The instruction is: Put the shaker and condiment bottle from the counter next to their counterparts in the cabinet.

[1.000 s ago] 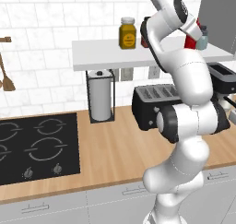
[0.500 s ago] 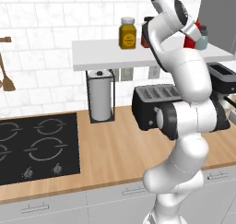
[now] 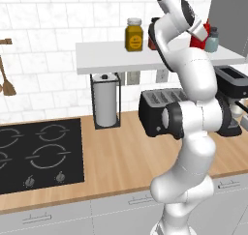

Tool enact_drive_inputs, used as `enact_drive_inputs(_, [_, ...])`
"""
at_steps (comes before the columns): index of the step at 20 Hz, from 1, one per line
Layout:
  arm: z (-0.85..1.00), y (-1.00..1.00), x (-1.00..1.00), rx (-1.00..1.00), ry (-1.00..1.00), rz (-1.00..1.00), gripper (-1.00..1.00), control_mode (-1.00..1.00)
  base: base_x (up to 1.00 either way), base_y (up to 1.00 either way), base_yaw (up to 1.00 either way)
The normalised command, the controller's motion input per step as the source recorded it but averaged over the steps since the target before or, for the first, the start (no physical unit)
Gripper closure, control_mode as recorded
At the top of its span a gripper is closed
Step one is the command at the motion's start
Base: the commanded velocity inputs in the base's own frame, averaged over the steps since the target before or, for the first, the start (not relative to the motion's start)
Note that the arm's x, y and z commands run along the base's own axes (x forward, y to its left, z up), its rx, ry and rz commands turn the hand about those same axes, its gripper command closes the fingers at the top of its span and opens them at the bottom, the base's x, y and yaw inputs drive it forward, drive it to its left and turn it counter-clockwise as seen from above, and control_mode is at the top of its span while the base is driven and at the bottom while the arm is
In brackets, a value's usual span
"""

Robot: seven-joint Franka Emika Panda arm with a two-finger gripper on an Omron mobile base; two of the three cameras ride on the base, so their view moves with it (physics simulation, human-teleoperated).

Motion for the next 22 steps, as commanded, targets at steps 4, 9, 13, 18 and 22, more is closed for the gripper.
enact_drive_inputs(4, [0.0,-0.12,0.47,0.0,0.0,0.0,1.0,-1.0,0.0,0.0,0.0])
enact_drive_inputs(9, [0.0,-0.11,0.44,0.0,0.0,0.0,1.0,-1.0,0.0,0.0,0.0])
enact_drive_inputs(13, [0.0,-0.05,0.32,0.0,0.0,0.0,1.0,-1.0,0.0,0.0,0.0])
enact_drive_inputs(18, [0.0,0.0,0.04,0.0,0.0,0.0,1.0,-1.0,0.0,0.0,0.0])
enact_drive_inputs(22, [0.0,0.0,0.0,0.0,0.0,0.0,1.0,-1.0,0.0,0.0,0.0])
